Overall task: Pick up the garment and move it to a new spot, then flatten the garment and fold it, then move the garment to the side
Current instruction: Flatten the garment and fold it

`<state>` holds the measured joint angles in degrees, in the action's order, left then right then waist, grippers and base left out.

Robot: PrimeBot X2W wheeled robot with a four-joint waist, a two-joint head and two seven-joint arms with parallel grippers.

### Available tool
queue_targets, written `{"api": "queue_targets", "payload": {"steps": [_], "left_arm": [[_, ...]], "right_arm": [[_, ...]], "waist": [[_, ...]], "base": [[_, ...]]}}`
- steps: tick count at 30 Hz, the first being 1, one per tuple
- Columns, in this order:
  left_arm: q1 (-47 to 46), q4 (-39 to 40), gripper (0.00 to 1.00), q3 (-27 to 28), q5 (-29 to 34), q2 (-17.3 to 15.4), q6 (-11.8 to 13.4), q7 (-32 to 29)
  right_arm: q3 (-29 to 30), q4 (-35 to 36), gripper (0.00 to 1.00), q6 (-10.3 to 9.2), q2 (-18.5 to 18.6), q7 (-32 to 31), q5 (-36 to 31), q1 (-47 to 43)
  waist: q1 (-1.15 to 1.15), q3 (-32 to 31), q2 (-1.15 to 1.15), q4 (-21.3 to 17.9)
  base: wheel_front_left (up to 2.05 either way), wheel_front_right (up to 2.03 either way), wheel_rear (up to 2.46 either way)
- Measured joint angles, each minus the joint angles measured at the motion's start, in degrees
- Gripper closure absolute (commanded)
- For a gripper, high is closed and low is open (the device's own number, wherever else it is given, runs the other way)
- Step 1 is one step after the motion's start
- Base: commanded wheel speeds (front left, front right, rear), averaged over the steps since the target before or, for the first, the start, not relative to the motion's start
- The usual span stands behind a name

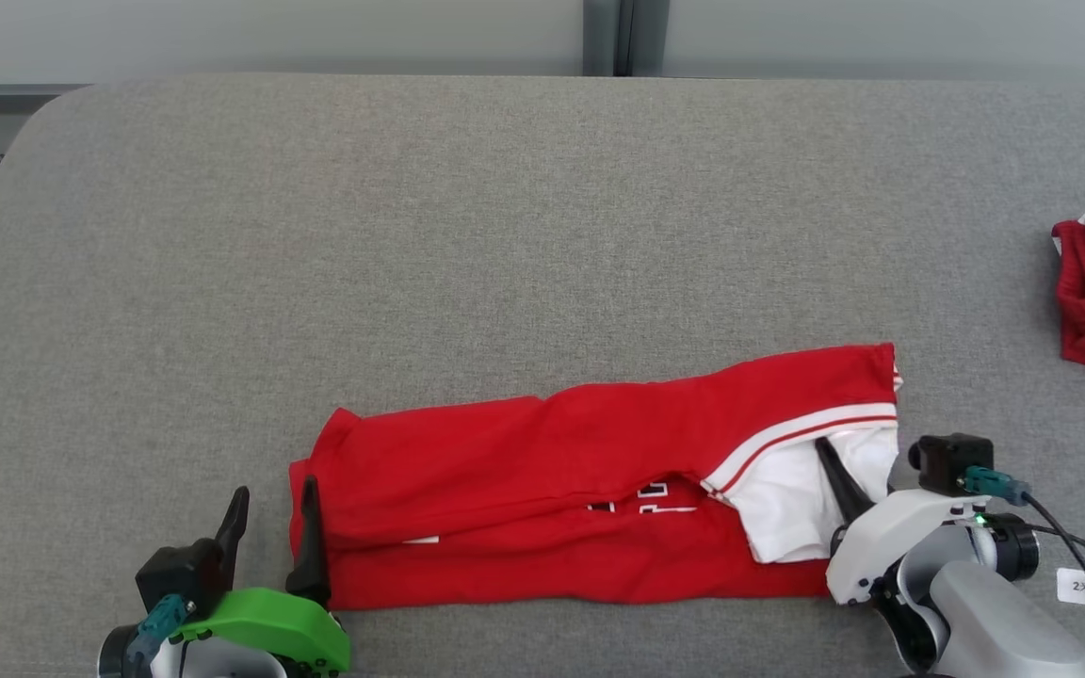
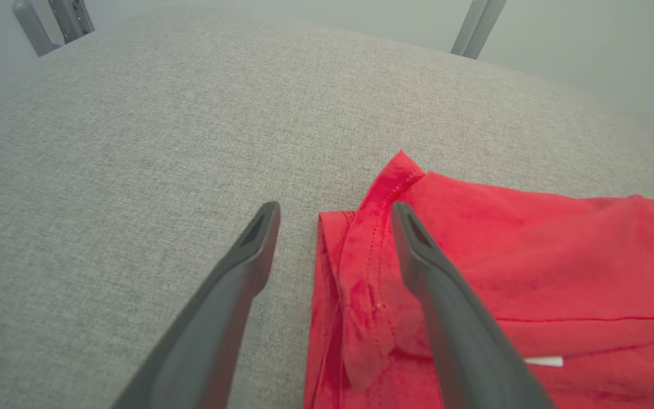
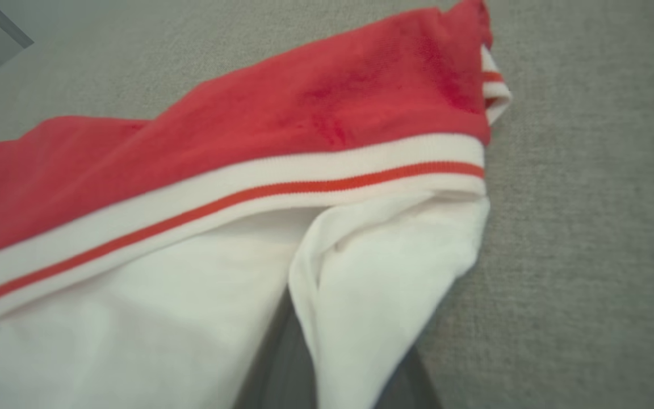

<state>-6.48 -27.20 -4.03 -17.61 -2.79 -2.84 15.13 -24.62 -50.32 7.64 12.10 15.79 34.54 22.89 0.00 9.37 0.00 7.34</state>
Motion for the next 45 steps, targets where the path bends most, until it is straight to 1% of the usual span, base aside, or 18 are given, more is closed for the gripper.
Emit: {"api": "queue_targets", "payload": {"steps": [3, 8, 12, 14, 17, 22, 28, 33, 36, 37, 38, 39, 40, 41, 42, 43, 44, 45], "left_arm": [[0.0, 0.2, 0.00, 0.1, 0.0, 0.0, 0.1, 0.0], [0.1, 0.2, 0.00, 0.2, 0.0, 0.0, 0.1, 0.0], [0.4, 0.0, 0.00, 0.1, -0.1, 0.0, 0.1, 0.0], [0.6, -0.1, 0.00, 0.0, -0.1, 0.0, 0.1, 0.0], [0.9, -0.3, 0.00, -0.1, -0.3, 0.0, 0.1, 0.0], [1.2, -0.6, 0.00, -0.6, -0.4, 0.0, 0.0, 0.0], [1.2, -1.1, 0.00, -3.3, -1.0, 0.0, -0.2, 0.0], [0.9, -1.3, 0.00, -7.1, -2.5, 0.0, -0.5, 0.0], [0.6, -1.3, 0.00, -9.3, -3.7, 0.0, -0.4, 0.0], [0.6, -1.3, 0.00, -9.3, -3.7, 0.0, -0.4, 0.0], [0.3, -1.1, 0.00, -10.8, -4.4, 0.0, -0.2, 0.0], [0.2, -1.0, 0.00, -11.6, -4.6, 0.0, -0.1, 0.0], [0.2, -1.0, 0.00, -11.6, -4.6, 0.0, -0.1, 0.0], [0.0, -0.9, 0.00, -12.9, -5.1, 0.0, 0.2, 0.0], [0.0, -0.9, 0.00, -13.3, -5.3, 0.0, 0.3, 0.0], [0.0, -0.8, 0.00, -13.7, -5.6, 0.0, 0.4, 0.0], [0.0, -0.8, 0.00, -14.0, -5.7, 0.0, 0.5, 0.0], [0.0, -0.8, 0.00, -14.1, -6.1, 0.0, 0.8, 0.0]], "right_arm": [[3.3, 0.1, 1.00, 0.19, 1.3, -0.4, -0.5, 0.0], [11.0, 0.4, 1.00, -0.03, 4.0, -0.6, -3.4, -0.9], [15.1, 3.2, 1.00, -0.09, 4.1, -0.7, -6.4, -2.6], [15.3, 5.8, 1.00, -0.10, 3.9, -0.7, -8.0, -3.2], [12.2, 11.3, 1.00, -0.16, 2.6, -0.7, -9.5, -4.3], [1.2, 19.7, 1.00, -0.15, 1.2, -0.7, -8.3, -5.1], [-10.5, 24.4, 1.00, -0.15, 0.3, -2.4, -5.4, -3.1], [-17.2, 22.8, 1.00, -0.15, -1.6, -3.1, -4.5, 0.9], [-19.3, 19.5, 1.00, -0.15, -2.4, -3.2, -4.2, 3.5], [-19.3, 19.5, 1.00, -0.15, -2.4, -3.2, -4.2, 3.5], [-20.3, 17.0, 1.00, -0.16, -3.0, -3.1, -3.9, 4.9], [-20.6, 15.6, 1.00, -0.15, -3.3, -3.0, -3.9, 5.6], [-20.6, 15.6, 1.00, -0.15, -3.3, -3.0, -3.9, 5.6], [-21.5, 13.1, 1.00, -0.16, -4.3, -2.8, -3.6, 7.1], [-21.9, 12.0, 1.00, -0.16, -4.8, -2.5, -3.5, 7.8], [-22.2, 10.9, 0.80, -0.16, -5.3, -2.5, -3.1, 8.6], [-22.6, 9.7, 0.45, -0.16, -5.8, -2.3, -2.8, 9.4], [-23.0, 8.8, 0.00, -0.16, -6.2, -2.1, -2.6, 10.0]], "waist": [[0.00, -0.2, 0.00, -0.1], [0.00, -0.7, 0.00, -0.5], [0.00, -1.2, 0.00, -1.1], [0.00, -1.5, 0.00, -1.3], [0.00, -2.1, 0.00, -1.8], [0.00, -2.9, 0.00, -2.6], [0.00, -3.2, 0.00, -1.7], [0.00, -3.0, 0.00, 1.3], [0.00, -2.8, 0.00, 3.9], [0.00, -2.8, 0.00, 3.9], [0.00, -2.7, 0.00, 5.8], [0.00, -2.6, 0.00, 6.8], [0.00, -2.6, 0.00, 6.8], [0.00, -2.4, 0.00, 8.9], [0.00, -2.3, 0.00, 9.9], [0.00, -2.2, 0.00, 10.9], [0.00, -2.1, 0.00, 11.9], [0.00, -2.0, 0.00, 12.8]], "base": [[0.00, 0.00, 0.00], [0.00, 0.00, 0.00], [0.00, 0.00, 0.00], [0.00, 0.00, 0.00], [0.00, 0.00, 0.00], [0.00, 0.00, 0.00], [0.00, 0.00, 0.00], [0.00, 0.00, 0.00], [0.00, 0.00, 0.00], [0.00, 0.00, 0.00], [0.00, 0.00, 0.00], [0.00, 0.00, 0.00], [0.00, 0.00, 0.00], [0.00, 0.00, 0.00], [0.00, 0.00, 0.00], [0.00, 0.00, 0.00], [0.00, 0.00, 0.00], [0.00, 0.00, 0.00]]}}
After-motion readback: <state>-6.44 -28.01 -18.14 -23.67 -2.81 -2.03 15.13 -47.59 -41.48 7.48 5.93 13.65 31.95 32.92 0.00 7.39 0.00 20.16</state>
